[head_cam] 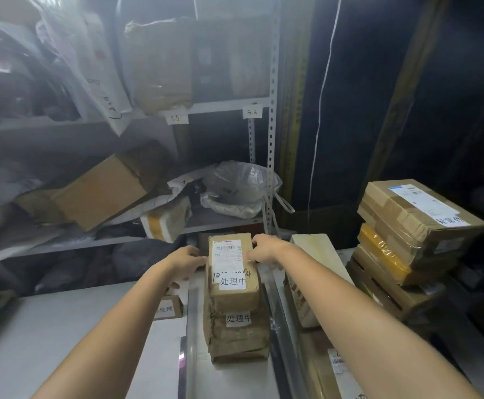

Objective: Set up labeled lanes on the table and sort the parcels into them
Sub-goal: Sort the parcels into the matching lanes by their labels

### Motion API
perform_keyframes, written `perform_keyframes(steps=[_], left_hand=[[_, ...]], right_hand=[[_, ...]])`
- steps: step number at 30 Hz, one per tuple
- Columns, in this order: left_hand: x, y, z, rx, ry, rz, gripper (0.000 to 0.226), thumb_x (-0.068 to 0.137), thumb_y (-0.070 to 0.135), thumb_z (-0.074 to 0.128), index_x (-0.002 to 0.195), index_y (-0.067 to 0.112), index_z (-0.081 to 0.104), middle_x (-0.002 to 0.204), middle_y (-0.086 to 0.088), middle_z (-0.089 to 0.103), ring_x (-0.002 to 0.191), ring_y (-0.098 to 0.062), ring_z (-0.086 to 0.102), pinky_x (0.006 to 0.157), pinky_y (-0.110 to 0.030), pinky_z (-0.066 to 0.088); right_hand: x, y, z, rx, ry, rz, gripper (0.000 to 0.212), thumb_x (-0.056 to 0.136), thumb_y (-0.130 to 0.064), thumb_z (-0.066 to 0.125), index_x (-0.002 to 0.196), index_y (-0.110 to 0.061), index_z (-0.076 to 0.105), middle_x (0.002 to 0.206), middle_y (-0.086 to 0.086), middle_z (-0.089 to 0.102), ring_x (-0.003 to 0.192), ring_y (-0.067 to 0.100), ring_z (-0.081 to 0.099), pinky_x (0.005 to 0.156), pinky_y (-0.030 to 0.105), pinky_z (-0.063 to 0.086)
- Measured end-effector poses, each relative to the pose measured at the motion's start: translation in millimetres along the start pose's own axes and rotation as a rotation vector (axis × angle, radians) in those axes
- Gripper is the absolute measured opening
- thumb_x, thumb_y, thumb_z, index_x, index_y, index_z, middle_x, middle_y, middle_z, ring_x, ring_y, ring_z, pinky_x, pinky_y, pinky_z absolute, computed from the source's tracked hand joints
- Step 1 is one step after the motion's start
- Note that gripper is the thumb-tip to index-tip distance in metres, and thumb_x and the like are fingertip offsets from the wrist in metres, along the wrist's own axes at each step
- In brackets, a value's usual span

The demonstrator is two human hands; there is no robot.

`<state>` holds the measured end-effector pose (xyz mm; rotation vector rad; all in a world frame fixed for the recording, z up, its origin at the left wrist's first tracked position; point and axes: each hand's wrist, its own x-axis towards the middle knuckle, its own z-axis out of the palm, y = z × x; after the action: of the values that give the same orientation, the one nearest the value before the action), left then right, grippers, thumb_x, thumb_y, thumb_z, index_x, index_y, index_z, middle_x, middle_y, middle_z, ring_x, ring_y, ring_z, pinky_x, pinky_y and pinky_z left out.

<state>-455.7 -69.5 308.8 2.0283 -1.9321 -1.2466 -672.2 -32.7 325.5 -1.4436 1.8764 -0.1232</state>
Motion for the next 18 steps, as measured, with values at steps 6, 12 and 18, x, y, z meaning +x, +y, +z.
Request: perform_keyframes(steps=[6, 12, 18], left_hand=[[-52, -34, -45, 0.227, 0.114, -0.030, 0.058, 0.100, 0.039, 0.054, 0.151, 0.018, 0.035, 0.147, -0.007, 0.046, 0.109, -0.022, 0.049, 0.080, -0.032, 0.044], [-138, -129, -89, 0.349, 0.222, -0.227, 0.059, 0.097, 0.043, 0.055, 0.149, 0.021, 0.038, 0.152, -0.005, 0.043, 0.136, -0.026, 0.044, 0.109, -0.040, 0.039], [-236, -247, -130, 0.342, 0.299, -0.462, 0.060, 0.097, 0.044, 0.054, 0.151, 0.023, 0.037, 0.156, -0.006, 0.037, 0.138, -0.028, 0.041, 0.110, -0.040, 0.039]], right_hand=[[-5, -51, -3, -0.216, 0.035, -0.184, 0.068, 0.097, -0.040, 0.055, 0.156, -0.014, 0.031, 0.157, 0.009, 0.038, 0.139, 0.029, 0.042, 0.108, 0.040, 0.040], [-32, -133, 47, -0.456, -0.026, -0.412, 0.055, 0.096, -0.041, 0.053, 0.145, -0.016, 0.045, 0.142, 0.008, 0.054, 0.123, 0.029, 0.054, 0.101, 0.042, 0.048], [-73, -230, 140, -0.783, -0.072, -0.613, 0.042, 0.100, -0.031, 0.049, 0.138, -0.013, 0.053, 0.137, 0.009, 0.058, 0.120, 0.030, 0.057, 0.099, 0.039, 0.049]])
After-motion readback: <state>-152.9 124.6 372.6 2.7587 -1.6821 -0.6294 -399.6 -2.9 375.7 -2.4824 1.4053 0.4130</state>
